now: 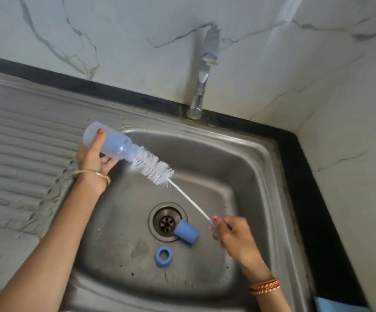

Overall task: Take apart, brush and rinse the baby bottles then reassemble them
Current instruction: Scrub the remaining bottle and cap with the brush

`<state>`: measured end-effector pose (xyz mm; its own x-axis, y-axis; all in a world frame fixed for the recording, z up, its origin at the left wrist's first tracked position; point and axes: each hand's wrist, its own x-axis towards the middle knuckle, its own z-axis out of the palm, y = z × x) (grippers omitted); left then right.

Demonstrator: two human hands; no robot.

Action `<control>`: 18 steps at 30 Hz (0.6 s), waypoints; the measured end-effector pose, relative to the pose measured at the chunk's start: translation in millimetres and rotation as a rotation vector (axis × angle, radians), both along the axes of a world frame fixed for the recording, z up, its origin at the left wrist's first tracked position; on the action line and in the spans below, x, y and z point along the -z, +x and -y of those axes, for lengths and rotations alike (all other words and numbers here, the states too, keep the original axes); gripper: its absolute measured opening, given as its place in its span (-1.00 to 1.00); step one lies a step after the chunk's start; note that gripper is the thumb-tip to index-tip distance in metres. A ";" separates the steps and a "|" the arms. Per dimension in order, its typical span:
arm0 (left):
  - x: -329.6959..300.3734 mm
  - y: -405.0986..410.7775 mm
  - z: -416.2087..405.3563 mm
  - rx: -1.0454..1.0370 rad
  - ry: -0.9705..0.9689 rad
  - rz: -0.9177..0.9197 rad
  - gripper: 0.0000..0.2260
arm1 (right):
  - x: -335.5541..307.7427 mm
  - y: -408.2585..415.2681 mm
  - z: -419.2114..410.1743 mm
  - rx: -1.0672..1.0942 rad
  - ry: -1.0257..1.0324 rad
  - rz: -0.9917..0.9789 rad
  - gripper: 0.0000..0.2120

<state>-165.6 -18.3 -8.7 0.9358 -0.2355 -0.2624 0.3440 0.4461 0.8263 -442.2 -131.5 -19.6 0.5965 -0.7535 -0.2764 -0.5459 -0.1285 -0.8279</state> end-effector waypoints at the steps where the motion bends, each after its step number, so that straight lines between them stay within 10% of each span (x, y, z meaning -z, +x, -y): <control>1: -0.3 -1.5 1.2 0.004 0.028 0.019 -0.71 | -4.0 0.8 -1.9 0.024 0.256 0.006 -0.65; 5: -1.9 -5.5 3.2 -0.052 -0.005 -0.068 -0.71 | -8.7 -1.2 -1.1 -0.009 0.401 0.002 -0.71; 15: -10.1 -11.9 1.0 -0.169 0.023 -0.099 -0.85 | -4.6 -7.0 0.1 0.079 -0.763 -0.224 -0.75; 18: -10.0 -10.3 1.6 -0.138 0.051 -0.065 -0.85 | -9.9 -6.4 -0.3 0.073 -0.794 -0.255 -0.72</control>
